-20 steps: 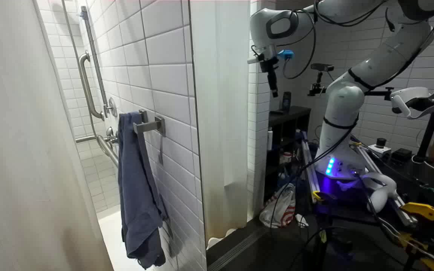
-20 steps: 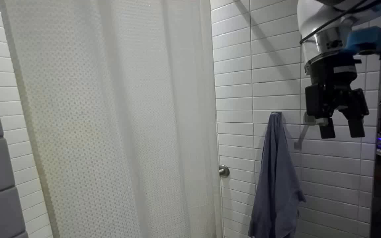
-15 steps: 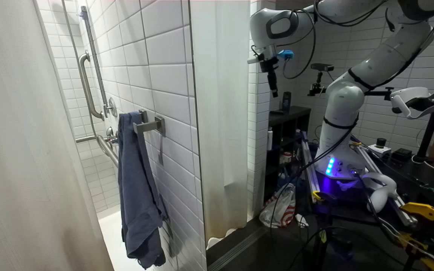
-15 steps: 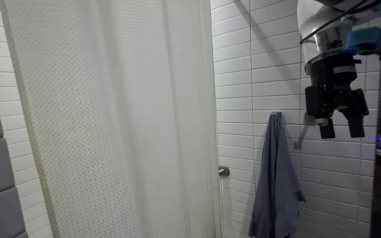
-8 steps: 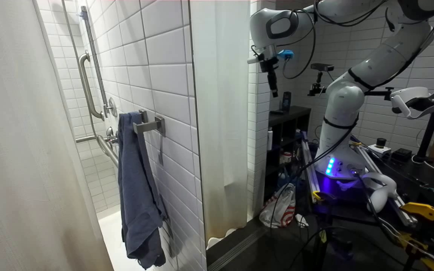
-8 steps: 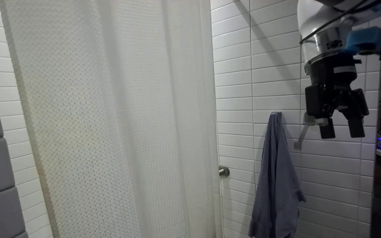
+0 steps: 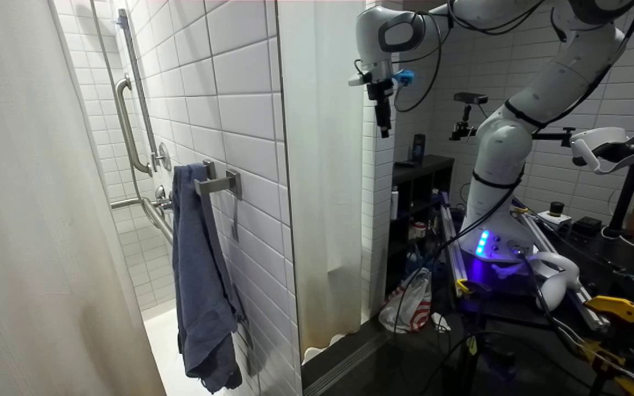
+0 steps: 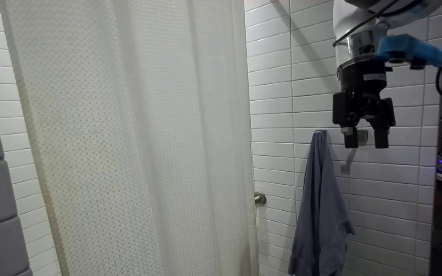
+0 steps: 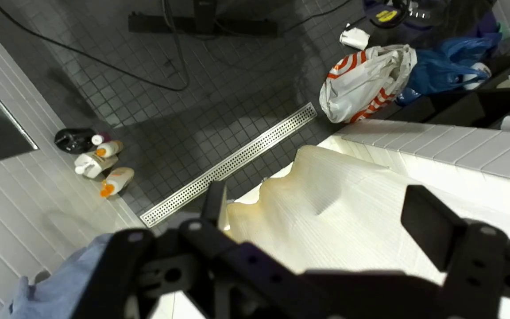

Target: Open the shower curtain

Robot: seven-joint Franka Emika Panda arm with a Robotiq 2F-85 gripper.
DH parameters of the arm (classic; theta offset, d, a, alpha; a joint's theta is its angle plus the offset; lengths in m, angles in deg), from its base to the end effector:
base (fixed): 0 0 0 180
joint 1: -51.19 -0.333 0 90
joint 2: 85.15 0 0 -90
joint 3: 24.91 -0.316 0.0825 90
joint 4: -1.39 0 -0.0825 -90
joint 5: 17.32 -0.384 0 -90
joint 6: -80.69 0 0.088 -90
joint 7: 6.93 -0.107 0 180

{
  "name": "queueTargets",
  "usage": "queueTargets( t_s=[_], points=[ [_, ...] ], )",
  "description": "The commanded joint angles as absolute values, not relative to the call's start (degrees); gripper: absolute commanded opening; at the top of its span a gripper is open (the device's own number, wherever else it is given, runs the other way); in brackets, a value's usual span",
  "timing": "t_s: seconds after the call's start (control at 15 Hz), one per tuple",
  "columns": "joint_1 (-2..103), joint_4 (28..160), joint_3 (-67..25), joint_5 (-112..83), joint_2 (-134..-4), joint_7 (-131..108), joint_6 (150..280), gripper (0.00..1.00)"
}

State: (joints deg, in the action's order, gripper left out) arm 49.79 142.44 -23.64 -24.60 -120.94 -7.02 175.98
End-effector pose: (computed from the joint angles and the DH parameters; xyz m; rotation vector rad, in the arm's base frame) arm 0.3426 0.0126 0.4964 -2.9928 0.0251 0.2624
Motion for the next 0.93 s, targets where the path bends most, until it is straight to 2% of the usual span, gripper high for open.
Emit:
queueTargets(
  t_s=[0.0,0.6,0.87],
  points=[
    [49.8,135.5,-23.3,-24.6,-113.6,-4.1,179.2,1.00],
    [50.3,126.2,-23.3,-24.3,-104.2,-3.6,193.1,1.00],
    [50.2,127.8,-23.3,-24.7,-105.2,-3.5,192.9,1.00]
  ],
)
